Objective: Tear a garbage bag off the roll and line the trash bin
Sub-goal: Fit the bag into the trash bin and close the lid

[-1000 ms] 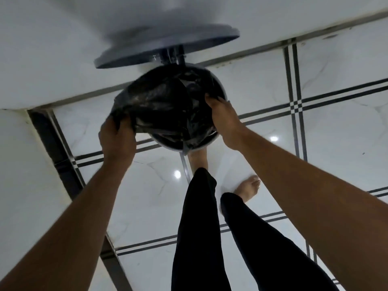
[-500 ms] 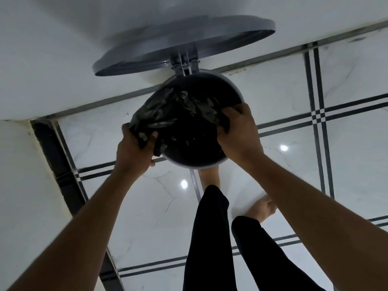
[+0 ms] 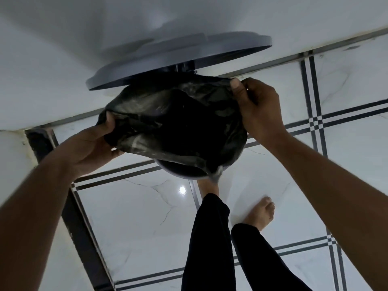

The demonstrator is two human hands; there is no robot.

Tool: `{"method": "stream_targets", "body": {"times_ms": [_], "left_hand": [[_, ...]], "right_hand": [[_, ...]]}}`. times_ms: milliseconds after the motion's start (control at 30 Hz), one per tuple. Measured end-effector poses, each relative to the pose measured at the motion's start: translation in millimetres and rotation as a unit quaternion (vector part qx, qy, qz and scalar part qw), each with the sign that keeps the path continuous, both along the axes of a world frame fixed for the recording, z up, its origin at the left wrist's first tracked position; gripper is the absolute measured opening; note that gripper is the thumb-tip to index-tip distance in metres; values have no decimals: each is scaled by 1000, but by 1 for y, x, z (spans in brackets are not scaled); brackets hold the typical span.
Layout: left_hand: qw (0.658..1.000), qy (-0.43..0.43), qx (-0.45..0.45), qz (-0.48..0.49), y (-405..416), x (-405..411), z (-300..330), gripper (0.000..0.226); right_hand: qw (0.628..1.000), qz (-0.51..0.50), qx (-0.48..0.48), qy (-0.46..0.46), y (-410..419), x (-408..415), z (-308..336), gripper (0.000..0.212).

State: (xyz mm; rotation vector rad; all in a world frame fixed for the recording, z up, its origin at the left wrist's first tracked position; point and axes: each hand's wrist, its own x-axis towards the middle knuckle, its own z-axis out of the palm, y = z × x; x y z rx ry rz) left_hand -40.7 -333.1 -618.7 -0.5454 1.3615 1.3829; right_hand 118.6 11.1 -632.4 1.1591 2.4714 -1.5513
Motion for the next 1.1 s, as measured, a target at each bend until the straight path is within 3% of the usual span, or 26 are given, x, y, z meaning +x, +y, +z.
{"method": "stream_targets", "body": {"times_ms": [167,300,433,567,667,800,900,1000,1100], "left_hand": [[997,-21,10,78,14,1,-16,42],[987,-2,-39,158,31,-6,-23,26],[993,16,-47,105,58,-15,-30,21],[995,0,-96,38,66,-18,-56,34],[987,-15,-156,-37,62,-19,-74,31],[962,-29,-219,-160,42,-3,-82,33],[962,-95,-200,-159,35,17,-74,33],[955,-125,-231,-138,20,42,-66,33],[964,-161,-209,-32,-1,67,-66,32]], "right_hand": [[994,-28,-1,-108,15,-5,-35,47],[996,-58,-14,-68,21,-25,-50,39],[990,-118,-44,-66,25,-49,-64,34],[985,-119,-74,-102,31,-55,-78,35],[978,-109,-92,-150,37,-47,-82,32],[966,-62,-126,-218,49,-31,-77,56],[951,-56,-154,-261,49,-11,-66,57],[943,-92,-209,-243,41,17,-60,51],[935,-154,-236,-217,29,40,-51,37]]}}
